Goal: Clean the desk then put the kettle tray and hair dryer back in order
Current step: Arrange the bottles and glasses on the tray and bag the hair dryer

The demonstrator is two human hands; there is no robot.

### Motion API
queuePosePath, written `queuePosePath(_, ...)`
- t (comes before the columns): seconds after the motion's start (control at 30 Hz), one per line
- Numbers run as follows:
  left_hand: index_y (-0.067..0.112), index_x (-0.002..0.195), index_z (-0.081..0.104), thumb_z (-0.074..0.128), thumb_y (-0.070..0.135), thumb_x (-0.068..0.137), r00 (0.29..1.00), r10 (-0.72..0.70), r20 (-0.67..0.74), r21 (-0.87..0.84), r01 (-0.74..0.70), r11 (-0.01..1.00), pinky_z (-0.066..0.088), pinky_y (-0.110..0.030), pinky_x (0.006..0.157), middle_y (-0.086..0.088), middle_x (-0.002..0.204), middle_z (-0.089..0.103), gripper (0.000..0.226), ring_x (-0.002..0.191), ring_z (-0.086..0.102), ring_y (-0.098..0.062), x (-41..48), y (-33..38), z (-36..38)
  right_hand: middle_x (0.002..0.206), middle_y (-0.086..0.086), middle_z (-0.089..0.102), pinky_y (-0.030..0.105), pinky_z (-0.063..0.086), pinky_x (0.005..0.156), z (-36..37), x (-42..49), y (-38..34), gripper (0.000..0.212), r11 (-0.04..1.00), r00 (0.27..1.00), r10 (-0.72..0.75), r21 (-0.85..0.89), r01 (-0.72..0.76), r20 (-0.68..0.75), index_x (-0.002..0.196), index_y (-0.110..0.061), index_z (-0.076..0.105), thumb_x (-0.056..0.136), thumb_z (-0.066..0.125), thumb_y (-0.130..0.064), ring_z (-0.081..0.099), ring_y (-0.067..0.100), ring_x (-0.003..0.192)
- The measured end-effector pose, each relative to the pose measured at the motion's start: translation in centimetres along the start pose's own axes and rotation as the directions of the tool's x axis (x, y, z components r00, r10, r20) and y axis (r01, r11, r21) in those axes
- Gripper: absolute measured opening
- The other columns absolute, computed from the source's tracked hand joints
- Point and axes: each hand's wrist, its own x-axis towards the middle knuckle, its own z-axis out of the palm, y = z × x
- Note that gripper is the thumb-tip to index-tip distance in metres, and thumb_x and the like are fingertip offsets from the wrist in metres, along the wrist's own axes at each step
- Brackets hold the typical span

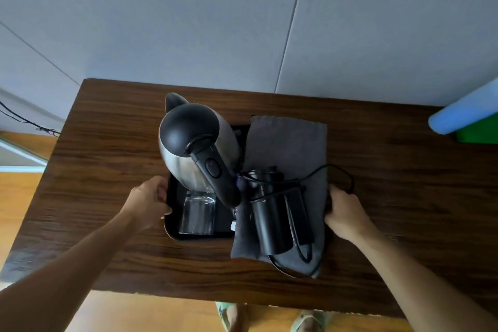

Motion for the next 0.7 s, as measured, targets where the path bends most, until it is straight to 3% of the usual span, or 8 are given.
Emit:
queuePosePath(0.1,0.019,0.102,0.065,0.075,-0.003,0.065,1.000,0.012,-0.006,0.081,-0.011,0.997,0.058,-0.040,0.083,0.001,0.084,0.072,0.045,0.087,0.069,-0.025,0.1,0.2,-0.4,0.099,-0.006,0.071,0.039,0.058,0.075,-0.9,-0.7,-1.1,0.017,0.981,0.996,0.053,-0.185,-0.064,-0.066,0.104,-0.035,0.063,0.092,0.061,-0.023,0.069,0.021,0.095)
queuePosePath(0.2,0.030,0.109,0.061,0.072,0.012,0.065,0.997,0.057,-0.058,0.166,-0.047,0.985,0.055,-0.040,0.086,0.006,0.095,0.069,0.048,0.095,0.066,-0.025,-1.8,1.2,-0.6,0.105,-0.009,0.068,0.027,0.044,0.062,-1.6,-3.3,-2.6,0.027,0.983,0.909,0.023,-0.158,-0.097,-0.415,0.122,-0.032,0.059,0.096,0.059,-0.025,0.067,0.017,0.094)
queuePosePath(0.27,0.033,0.111,0.058,0.074,0.017,0.069,0.982,0.106,-0.159,0.191,-0.074,0.979,0.052,-0.043,0.086,0.003,0.104,0.060,0.048,0.097,0.061,-0.027,-3.8,1.8,-0.5,0.111,-0.009,0.063,0.022,0.039,0.059,-0.6,-5.7,-5.2,0.041,0.997,0.814,-0.077,-0.043,0.064,-0.575,0.134,-0.029,0.050,0.094,0.061,-0.032,0.065,0.013,0.095)
queuePosePath(0.37,0.025,0.104,0.062,0.078,0.014,0.075,0.925,0.245,-0.292,0.148,-0.209,0.967,0.051,-0.036,0.073,0.005,0.095,0.061,0.035,0.082,0.062,-0.019,-7.1,2.4,0.2,0.135,0.000,0.048,0.028,0.054,0.070,3.4,-7.6,-9.3,0.081,0.976,0.845,-0.216,-0.097,0.193,-0.489,0.152,-0.031,0.028,0.084,0.058,-0.063,0.054,0.014,0.112)
queuePosePath(0.43,0.025,0.093,0.064,0.078,0.011,0.078,0.914,0.304,-0.270,0.100,-0.287,0.953,0.051,-0.026,0.064,0.011,0.082,0.064,0.025,0.072,0.063,-0.006,-8.7,2.8,1.2,0.149,0.012,0.036,0.041,0.056,0.086,6.1,-7.4,-11.0,0.104,0.977,0.894,-0.181,-0.178,0.116,-0.411,0.157,-0.036,0.014,0.074,0.062,-0.074,0.049,0.029,0.123)
queuePosePath(0.5,0.030,0.092,0.065,0.076,0.012,0.080,0.936,0.300,-0.186,0.053,-0.296,0.954,0.050,-0.016,0.063,0.014,0.078,0.066,0.025,0.071,0.063,0.001,-9.8,3.5,2.8,0.153,0.021,0.031,0.048,0.054,0.088,7.4,-6.8,-12.0,0.117,0.978,0.902,-0.118,-0.207,0.033,-0.415,0.159,-0.036,0.012,0.066,0.074,-0.071,0.051,0.038,0.120)
queuePosePath(0.63,0.023,0.106,0.071,0.071,0.022,0.081,0.956,0.283,-0.081,-0.028,-0.286,0.958,0.057,-0.030,0.075,0.011,0.083,0.070,0.025,0.074,0.066,-0.006,-10.6,6.2,5.7,0.150,0.019,0.031,0.049,0.052,0.087,6.8,-5.9,-11.8,0.123,0.981,0.896,-0.110,-0.190,0.029,-0.430,0.159,-0.038,0.007,0.063,0.079,-0.066,0.053,0.037,0.112)
queuePosePath(0.7,0.026,0.100,0.069,0.063,0.037,0.076,0.962,0.267,-0.059,-0.051,-0.270,0.962,0.058,-0.034,0.074,0.013,0.080,0.069,0.027,0.073,0.067,-0.008,-10.6,7.5,6.7,0.151,0.017,0.029,0.049,0.050,0.091,5.7,-6.0,-11.0,0.123,0.981,0.900,-0.138,-0.185,0.065,-0.414,0.158,-0.040,0.003,0.064,0.077,-0.064,0.051,0.036,0.116)
